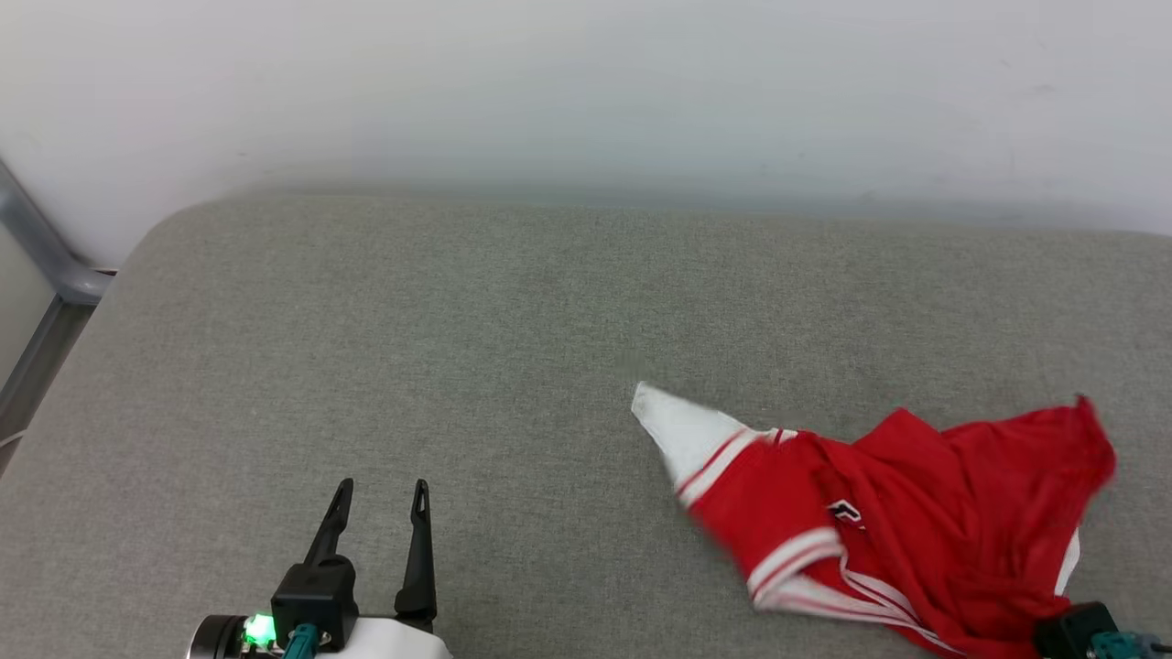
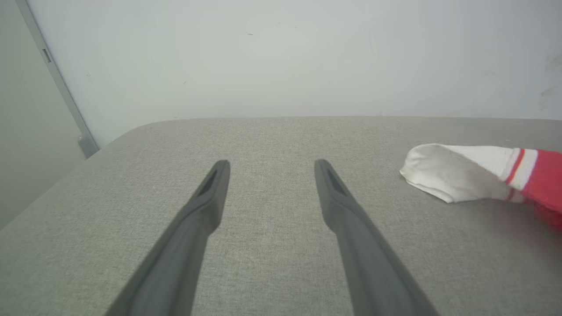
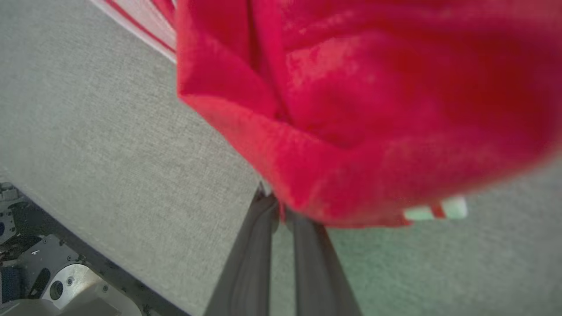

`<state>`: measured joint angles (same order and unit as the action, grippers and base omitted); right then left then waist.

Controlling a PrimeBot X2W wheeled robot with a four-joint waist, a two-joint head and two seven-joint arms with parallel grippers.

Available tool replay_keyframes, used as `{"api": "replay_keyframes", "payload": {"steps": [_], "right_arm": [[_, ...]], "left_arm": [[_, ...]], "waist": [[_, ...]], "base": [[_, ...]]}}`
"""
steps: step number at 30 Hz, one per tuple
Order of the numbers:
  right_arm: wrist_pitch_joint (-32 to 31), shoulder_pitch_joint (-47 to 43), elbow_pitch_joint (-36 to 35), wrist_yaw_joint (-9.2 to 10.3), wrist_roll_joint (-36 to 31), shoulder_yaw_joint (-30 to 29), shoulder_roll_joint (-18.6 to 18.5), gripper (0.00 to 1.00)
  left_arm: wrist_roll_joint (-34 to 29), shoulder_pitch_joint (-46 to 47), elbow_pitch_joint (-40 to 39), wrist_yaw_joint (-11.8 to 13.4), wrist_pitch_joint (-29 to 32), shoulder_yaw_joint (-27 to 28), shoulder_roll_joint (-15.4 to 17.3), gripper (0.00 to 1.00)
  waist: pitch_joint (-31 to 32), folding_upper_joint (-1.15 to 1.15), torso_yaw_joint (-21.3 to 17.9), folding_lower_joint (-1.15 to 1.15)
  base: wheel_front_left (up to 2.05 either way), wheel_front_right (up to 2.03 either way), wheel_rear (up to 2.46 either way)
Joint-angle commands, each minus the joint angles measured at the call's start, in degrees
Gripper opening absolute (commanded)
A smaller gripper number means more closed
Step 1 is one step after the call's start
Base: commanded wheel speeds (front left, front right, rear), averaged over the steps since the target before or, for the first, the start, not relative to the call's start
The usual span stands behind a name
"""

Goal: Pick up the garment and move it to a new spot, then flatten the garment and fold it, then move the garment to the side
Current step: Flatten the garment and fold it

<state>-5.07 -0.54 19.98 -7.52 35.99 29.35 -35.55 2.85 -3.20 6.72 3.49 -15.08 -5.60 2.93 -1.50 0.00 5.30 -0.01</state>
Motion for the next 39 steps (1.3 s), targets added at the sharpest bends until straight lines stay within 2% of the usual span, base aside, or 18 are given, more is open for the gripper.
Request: {"api": "replay_keyframes", "payload": {"steps": [1, 3, 4, 5, 11, 20, 22, 24, 27, 31, 39], "right_arm": [[0.0, -2.1, 0.6, 0.05, -0.9, -1.0, 1.3, 0.00], [1.4, -3.7, 0.5, 0.06, -2.8, -4.3, 3.2, 0.01], [2.0, -3.9, 0.2, 0.07, -3.6, -5.7, 3.8, 0.40], [2.5, -4.1, -0.5, 0.08, -4.6, -7.1, 4.2, 1.00], [4.0, -6.8, -8.3, 0.06, -9.5, -16.1, 6.4, 1.00], [-2.1, -10.6, -27.6, 0.06, -14.9, -29.6, 9.0, 1.00], [-3.1, -10.2, -29.2, 0.06, -15.0, -30.5, 8.9, 1.00], [-5.2, -8.8, -31.8, 0.06, -16.4, -32.0, 7.3, 1.00], [-8.2, -5.7, -34.3, 0.06, -15.0, -33.7, 6.5, 1.00], [-12.4, -0.3, -34.2, 0.06, -14.1, -34.5, 3.3, 1.00], [-22.3, 9.1, -24.7, 0.07, -9.8, -32.7, -4.2, 1.00]], "left_arm": [[-0.1, -0.5, -0.1, -0.2, -0.1, 0.0, -0.1, 1.00], [-0.1, -0.6, 0.0, -0.2, -0.1, 0.0, -0.1, 1.00], [-0.1, -0.6, 0.1, -0.2, -0.1, 0.0, -0.1, 1.00], [-0.2, -0.7, 0.1, -0.2, -0.1, 0.0, -0.1, 1.00], [-0.5, -1.1, 0.1, -0.2, -0.1, 0.0, -0.1, 1.00], [-0.6, -1.6, -0.5, 0.1, -0.1, -0.1, -0.1, 1.00], [-0.6, -1.5, -0.6, 0.1, -0.1, -0.2, -0.1, 1.00], [-0.6, -1.3, -0.7, 0.2, -0.1, -0.3, -0.1, 1.00], [-0.7, -0.6, -0.8, 0.1, -0.1, -0.4, -0.1, 1.00], [-0.8, 0.6, -1.0, -0.3, -0.1, -0.7, -0.1, 1.00], [-1.1, 3.3, -1.9, -0.7, -0.1, -1.2, -0.1, 1.00]], "waist": [[-0.1, 0.00, -0.1, 0.01], [-0.1, 0.00, -0.3, 0.01], [0.0, 0.00, -0.4, 0.01], [0.1, 0.00, -0.4, 0.01], [1.0, 0.00, -0.6, 0.01], [1.3, 0.00, -1.3, 0.01], [1.2, 0.00, -1.3, 0.01], [1.0, 0.00, -1.4, 0.01], [0.3, 0.00, -1.5, 0.01], [-1.0, 0.00, -1.0, 0.01], [-5.3, 0.00, 0.6, 0.01]], "base": [[0.00, 0.00, 0.00], [0.00, 0.00, 0.00], [0.00, 0.00, 0.00], [0.00, 0.00, 0.00], [0.00, 0.00, 0.00], [0.00, 0.00, 0.00], [0.00, 0.00, 0.00], [0.00, 0.00, 0.00], [0.00, 0.00, 0.00], [0.00, 0.00, 0.00], [0.00, 0.00, 0.00]]}}
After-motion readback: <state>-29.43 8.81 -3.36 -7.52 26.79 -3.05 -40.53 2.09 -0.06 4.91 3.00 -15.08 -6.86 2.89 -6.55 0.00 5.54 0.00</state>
